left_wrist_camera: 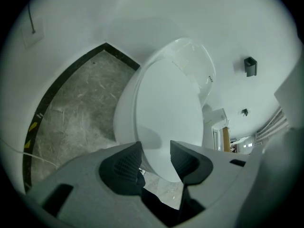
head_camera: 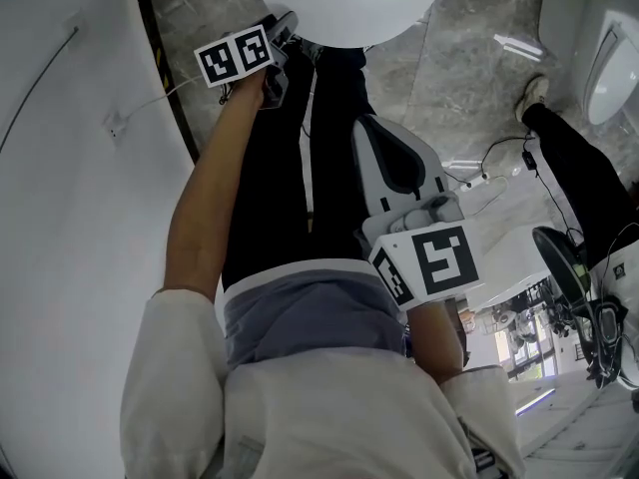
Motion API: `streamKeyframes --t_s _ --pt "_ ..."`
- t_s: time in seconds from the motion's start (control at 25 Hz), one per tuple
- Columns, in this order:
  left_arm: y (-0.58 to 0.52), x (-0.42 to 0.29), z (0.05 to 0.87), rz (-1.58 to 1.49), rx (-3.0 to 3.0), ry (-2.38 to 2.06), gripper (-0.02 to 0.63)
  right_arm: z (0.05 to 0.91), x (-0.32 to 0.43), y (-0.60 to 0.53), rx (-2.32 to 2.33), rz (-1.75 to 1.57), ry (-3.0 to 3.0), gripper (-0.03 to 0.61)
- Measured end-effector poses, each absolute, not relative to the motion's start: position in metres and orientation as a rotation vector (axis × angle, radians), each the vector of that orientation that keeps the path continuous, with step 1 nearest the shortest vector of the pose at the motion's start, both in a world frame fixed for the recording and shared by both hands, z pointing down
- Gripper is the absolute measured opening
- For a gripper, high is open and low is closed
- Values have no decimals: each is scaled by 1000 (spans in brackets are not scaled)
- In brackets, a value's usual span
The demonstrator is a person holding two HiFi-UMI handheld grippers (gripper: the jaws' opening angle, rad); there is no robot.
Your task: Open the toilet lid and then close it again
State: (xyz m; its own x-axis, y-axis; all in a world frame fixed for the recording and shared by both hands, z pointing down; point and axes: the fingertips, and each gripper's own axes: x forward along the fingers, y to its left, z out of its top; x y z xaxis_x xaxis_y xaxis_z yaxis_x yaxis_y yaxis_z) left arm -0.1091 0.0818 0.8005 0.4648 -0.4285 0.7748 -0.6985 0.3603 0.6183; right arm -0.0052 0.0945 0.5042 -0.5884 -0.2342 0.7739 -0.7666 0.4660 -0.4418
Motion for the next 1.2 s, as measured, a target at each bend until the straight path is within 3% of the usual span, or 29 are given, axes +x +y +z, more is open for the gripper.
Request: streamKeyframes --t_s 0.24,1.2 --pt "82 -113 789 213 1270 -1153 143 494 -9 94 837 1060 -2087 11" --pt "77 -119 721 171 1349 -1155 94 434 -13 93 910 963 -2142 11"
